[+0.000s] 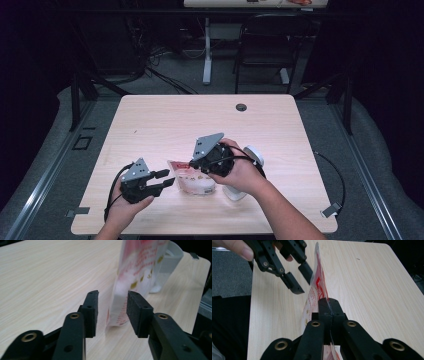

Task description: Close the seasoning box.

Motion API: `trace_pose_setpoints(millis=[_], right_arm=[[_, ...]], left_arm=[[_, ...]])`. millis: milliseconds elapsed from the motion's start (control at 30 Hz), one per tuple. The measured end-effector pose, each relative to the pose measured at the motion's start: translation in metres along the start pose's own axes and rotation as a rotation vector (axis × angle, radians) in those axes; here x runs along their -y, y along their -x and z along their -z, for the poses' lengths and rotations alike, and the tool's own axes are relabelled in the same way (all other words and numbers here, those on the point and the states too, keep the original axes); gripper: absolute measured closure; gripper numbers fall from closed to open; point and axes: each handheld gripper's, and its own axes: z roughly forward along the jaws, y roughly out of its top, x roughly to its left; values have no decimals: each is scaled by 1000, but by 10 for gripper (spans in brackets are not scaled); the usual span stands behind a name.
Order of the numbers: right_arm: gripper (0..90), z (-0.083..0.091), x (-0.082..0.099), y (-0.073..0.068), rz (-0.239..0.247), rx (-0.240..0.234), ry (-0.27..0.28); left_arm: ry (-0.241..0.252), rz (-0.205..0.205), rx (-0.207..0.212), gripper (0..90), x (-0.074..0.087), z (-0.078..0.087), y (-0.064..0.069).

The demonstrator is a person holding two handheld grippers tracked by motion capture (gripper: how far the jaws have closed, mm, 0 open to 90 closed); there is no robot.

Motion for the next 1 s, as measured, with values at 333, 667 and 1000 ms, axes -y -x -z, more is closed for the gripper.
trace_pose_setpoints(millis=[333, 667, 1000], right_arm=[[900, 7, 0, 0, -8, 1, 31], [900, 20, -8, 1, 7, 11, 44], [900, 26, -13, 1, 14, 15, 46]], left_arm=[[-37, -11, 14, 679, 13, -15, 1], [-55, -28, 30, 686, 22, -20, -1], [-98, -14, 27, 746, 35, -36, -2]])
